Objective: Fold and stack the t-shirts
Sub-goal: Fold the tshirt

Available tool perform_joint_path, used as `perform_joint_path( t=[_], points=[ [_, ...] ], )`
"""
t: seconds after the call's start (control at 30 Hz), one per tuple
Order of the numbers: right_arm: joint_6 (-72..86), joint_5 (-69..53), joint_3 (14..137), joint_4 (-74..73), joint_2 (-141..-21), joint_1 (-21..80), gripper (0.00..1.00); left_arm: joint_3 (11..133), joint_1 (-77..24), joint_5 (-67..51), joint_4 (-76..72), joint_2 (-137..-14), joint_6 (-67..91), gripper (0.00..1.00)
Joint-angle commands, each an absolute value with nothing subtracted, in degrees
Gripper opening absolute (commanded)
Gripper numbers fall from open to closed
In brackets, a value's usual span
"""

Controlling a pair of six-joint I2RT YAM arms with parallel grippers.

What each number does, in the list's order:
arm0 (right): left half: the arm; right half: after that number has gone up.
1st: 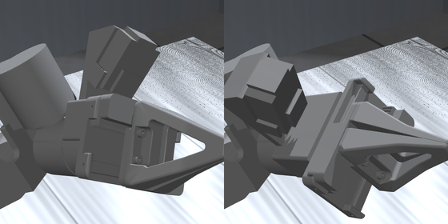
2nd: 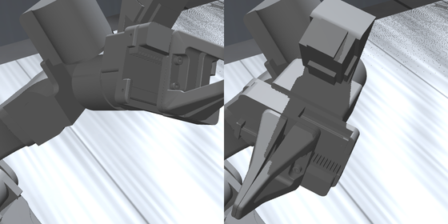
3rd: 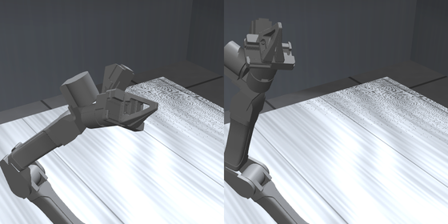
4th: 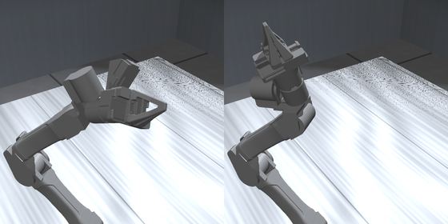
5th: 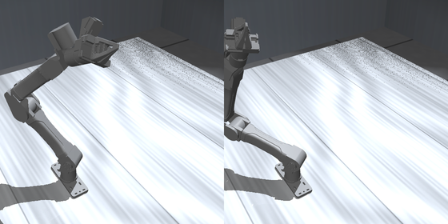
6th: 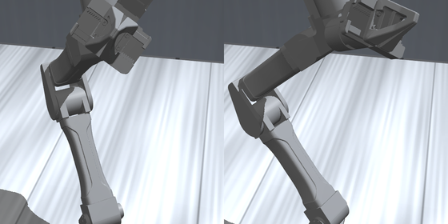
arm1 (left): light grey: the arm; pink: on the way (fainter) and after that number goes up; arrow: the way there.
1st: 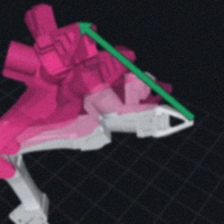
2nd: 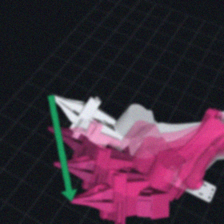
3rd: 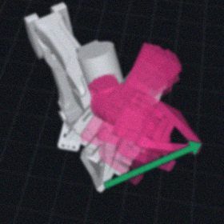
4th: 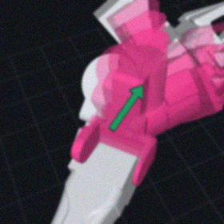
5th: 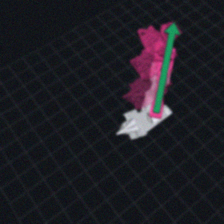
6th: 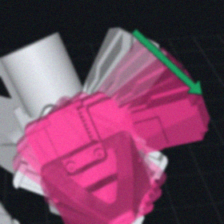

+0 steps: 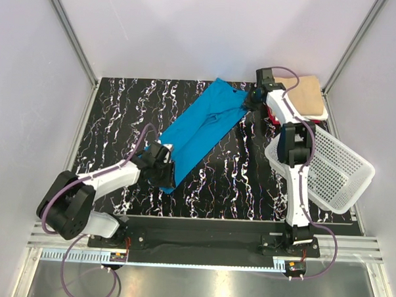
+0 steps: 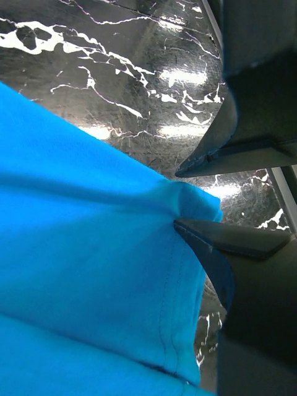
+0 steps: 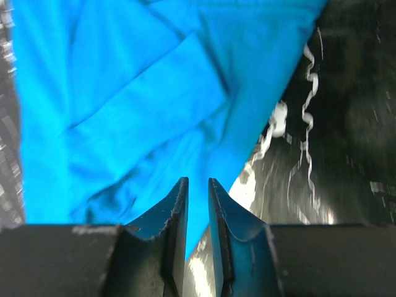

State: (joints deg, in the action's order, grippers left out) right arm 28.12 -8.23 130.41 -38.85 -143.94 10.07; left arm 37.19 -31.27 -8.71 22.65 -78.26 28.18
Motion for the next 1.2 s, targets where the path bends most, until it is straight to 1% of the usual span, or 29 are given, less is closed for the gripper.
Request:
perform_joint_path(
  t=[0.0,0.13,0.2,0.33,0.37,0.47,0.57,0.7,0.87,0.93,1.03,1.07,1.13,1.17],
  points=[
    [28.6,-10.0,124.4,-37.5,-133.4,10.5,0.26,33.3,-32.7,-6.7,20.7,-77.5,29.9,0.4],
    [31.0,-11.6,113.6,-31.0,-126.5,10.7,0.25,31.1,-36.6,-4.8,20.0,-75.6,34.2,0.4],
    [32.2,-11.3,108.6,-28.7,-125.2,10.8,0.25,30.9,-39.1,-4.4,20.0,-74.4,35.6,0.4],
    [32.5,-11.6,103.7,-21.4,-124.7,10.8,0.29,30.6,-45.1,-4.2,17.5,-72.6,42.5,0.4],
    [32.6,-11.4,103.8,-19.8,-125.4,10.8,0.29,30.5,-48.0,-4.6,14.7,-72.6,43.6,0.41],
    [32.4,-11.3,108.0,-19.7,-129.7,10.8,0.29,33.5,-52.3,-6.2,10.9,-75.1,46.6,0.41],
    [33.1,-12.0,111.9,-19.7,-133.6,10.8,0.27,39.2,-56.1,-6.8,10.4,-79.5,46.3,0.41],
    [34.2,-11.0,115.4,-19.8,-136.8,10.8,0.26,46.1,-57.6,-8.3,12.1,-84.4,43.3,0.42],
    [35.3,-9.2,118.3,-20.1,-140.4,11.0,0.25,56.9,-56.8,-4.8,21.7,-84.2,37.4,0.45],
    [35.9,-9.6,119.4,-20.8,-142.2,11.0,0.24,58.9,-55.4,-3.3,26.9,-83.9,34.3,0.46],
    [35.5,-10.5,122.7,-21.8,-145.0,11.8,0.22,58.4,-49.6,-1.5,32.0,-81.4,31.6,0.46],
    [34.7,-10.5,125.5,-22.6,-146.0,12.0,0.22,56.6,-45.0,-0.7,32.9,-79.2,31.1,0.46],
    [34.4,-10.3,129.1,-25.5,-149.2,13.0,0.22,54.2,-39.9,-1.0,32.9,-76.8,30.1,0.46],
    [34.1,-10.5,133.1,-26.5,-150.5,13.3,0.22,52.1,-35.4,-1.5,32.9,-75.2,29.6,0.46]
  ],
)
